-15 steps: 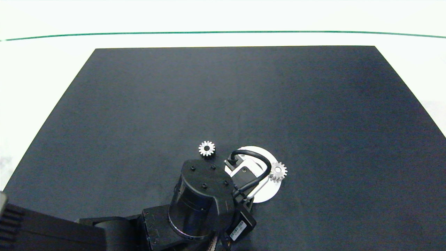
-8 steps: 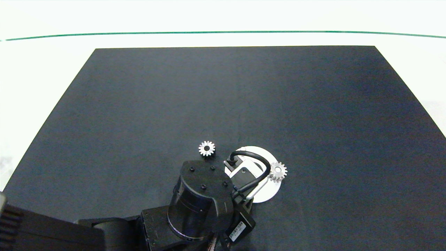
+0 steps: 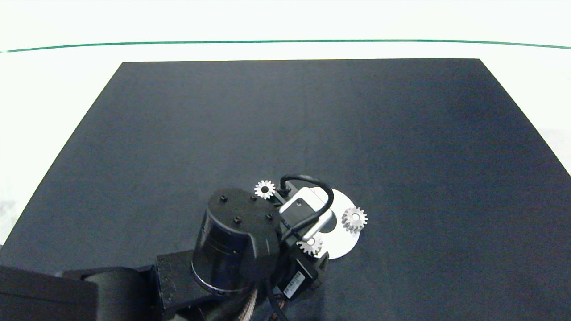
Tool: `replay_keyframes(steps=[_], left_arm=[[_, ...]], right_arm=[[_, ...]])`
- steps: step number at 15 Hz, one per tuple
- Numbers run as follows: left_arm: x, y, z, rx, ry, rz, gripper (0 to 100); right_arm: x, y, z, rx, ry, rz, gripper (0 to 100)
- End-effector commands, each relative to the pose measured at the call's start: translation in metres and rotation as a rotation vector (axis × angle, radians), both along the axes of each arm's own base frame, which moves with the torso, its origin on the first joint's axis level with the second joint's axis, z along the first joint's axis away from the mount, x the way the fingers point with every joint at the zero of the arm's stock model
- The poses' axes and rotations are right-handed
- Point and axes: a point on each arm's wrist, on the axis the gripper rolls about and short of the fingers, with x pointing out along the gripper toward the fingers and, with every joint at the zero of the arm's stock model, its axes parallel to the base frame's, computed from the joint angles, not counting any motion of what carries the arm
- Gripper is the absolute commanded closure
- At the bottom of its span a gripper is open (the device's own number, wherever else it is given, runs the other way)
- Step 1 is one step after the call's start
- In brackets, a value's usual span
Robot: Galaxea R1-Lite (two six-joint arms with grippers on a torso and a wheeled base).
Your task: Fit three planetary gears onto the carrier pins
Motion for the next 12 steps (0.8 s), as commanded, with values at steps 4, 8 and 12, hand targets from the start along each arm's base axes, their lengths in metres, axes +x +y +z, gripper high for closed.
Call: replay_keyframes(steps=[4, 8, 12], left_arm=[[0.044, 0.040, 0.047, -0.015, -0.048, 0.188, 0], [0.064, 0.033, 0.034, -0.007, -0.004, 0.175, 0], [0.071, 0.025, 0.020, -0.024, 0.026, 0.154, 0]], right_arm=[[-0.001, -0.001, 0.001, -0.001, -0.004, -0.002, 0], [-0.004, -0.001, 0.004, 0.004, -0.020, -0.002, 0], [-0.004, -0.001, 0.004, 0.003, -0.021, -0.001, 0]])
